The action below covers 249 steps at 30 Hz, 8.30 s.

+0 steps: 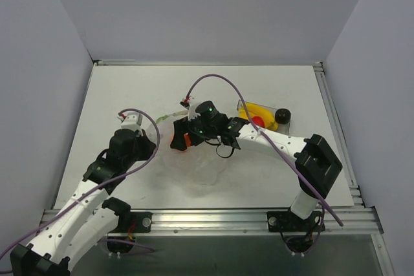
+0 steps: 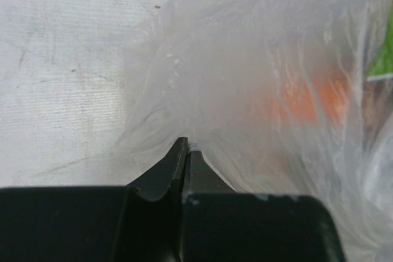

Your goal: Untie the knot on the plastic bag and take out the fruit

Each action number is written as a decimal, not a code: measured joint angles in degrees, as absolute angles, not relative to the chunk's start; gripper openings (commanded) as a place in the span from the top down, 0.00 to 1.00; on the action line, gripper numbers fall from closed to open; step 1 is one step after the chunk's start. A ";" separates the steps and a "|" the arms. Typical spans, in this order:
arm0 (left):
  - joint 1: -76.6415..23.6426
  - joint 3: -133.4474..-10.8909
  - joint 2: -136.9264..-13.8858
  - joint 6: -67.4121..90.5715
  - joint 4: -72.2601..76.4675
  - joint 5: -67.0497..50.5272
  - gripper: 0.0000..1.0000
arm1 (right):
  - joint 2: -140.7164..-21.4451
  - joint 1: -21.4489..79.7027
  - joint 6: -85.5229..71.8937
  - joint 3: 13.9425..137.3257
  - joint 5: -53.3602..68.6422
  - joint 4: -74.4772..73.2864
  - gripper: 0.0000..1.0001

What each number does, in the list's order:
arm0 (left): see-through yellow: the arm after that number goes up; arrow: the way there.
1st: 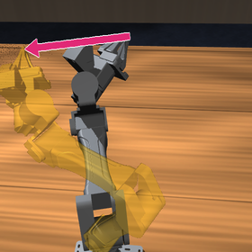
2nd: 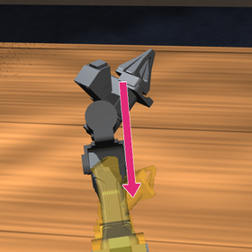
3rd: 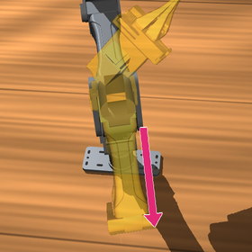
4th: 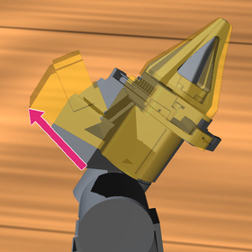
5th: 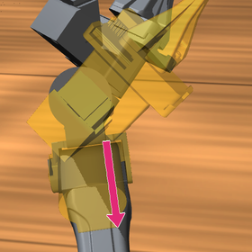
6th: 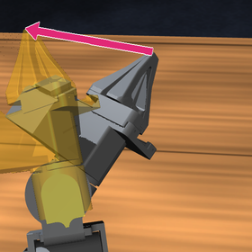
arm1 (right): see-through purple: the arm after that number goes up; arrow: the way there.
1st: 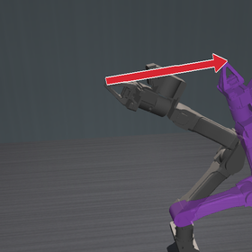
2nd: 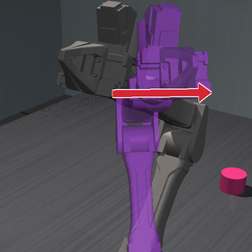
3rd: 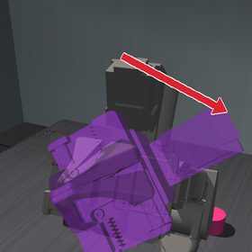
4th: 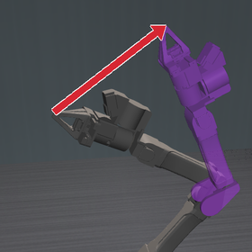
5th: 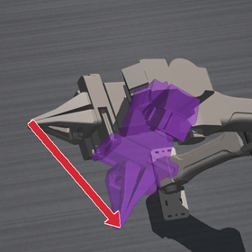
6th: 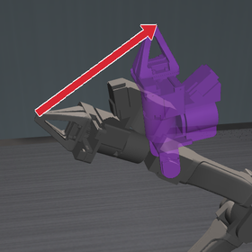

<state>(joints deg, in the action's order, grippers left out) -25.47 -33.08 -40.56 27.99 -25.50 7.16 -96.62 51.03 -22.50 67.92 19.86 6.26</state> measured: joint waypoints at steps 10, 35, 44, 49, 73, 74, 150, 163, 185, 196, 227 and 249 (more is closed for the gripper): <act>-24.75 -28.88 -31.46 26.00 -21.52 0.40 0.03 | -96.57 51.31 -19.55 67.88 21.12 6.31 0.65; -24.82 -28.62 -37.41 40.47 -14.50 2.98 1.00 | -96.66 54.72 -16.08 66.83 22.13 9.74 0.66; -24.01 -32.21 -39.31 32.05 -19.92 18.68 1.00 | -94.21 52.27 -15.99 59.51 22.87 10.13 0.66; -23.90 -33.80 -39.75 27.97 -20.97 22.50 1.00 | -91.35 50.43 -15.99 58.06 22.81 10.09 0.66; -22.55 -42.11 -34.48 28.01 -27.92 2.81 0.04 | -97.93 51.86 -11.86 63.00 20.18 10.02 0.66; -22.55 -41.76 -34.30 28.80 -27.44 1.80 0.05 | -98.72 52.10 -11.49 63.00 19.86 9.93 0.66; -32.93 -33.63 -45.32 29.15 -15.59 23.16 1.00 | -84.44 53.56 -7.44 61.84 15.33 3.60 0.96; -26.39 -36.80 -49.23 25.28 -20.21 24.60 1.00 | -70.46 46.63 -8.47 58.92 12.16 2.26 0.97; -26.26 -34.74 -45.21 24.67 -19.92 20.05 1.00 | -76.97 15.03 -14.37 51.31 -0.16 -2.79 0.90; -26.24 -34.57 -44.05 24.25 -19.73 19.70 1.00 | -81.97 15.03 -15.66 51.53 2.33 3.11 0.37; -25.87 -42.98 -38.68 23.70 -28.47 22.79 0.03 | -35.66 16.27 -16.36 60.77 -7.44 -25.89 0.00; -25.78 -60.16 -10.44 23.07 -47.90 33.23 0.02 | -0.36 16.27 -13.87 48.71 -18.63 -37.04 0.00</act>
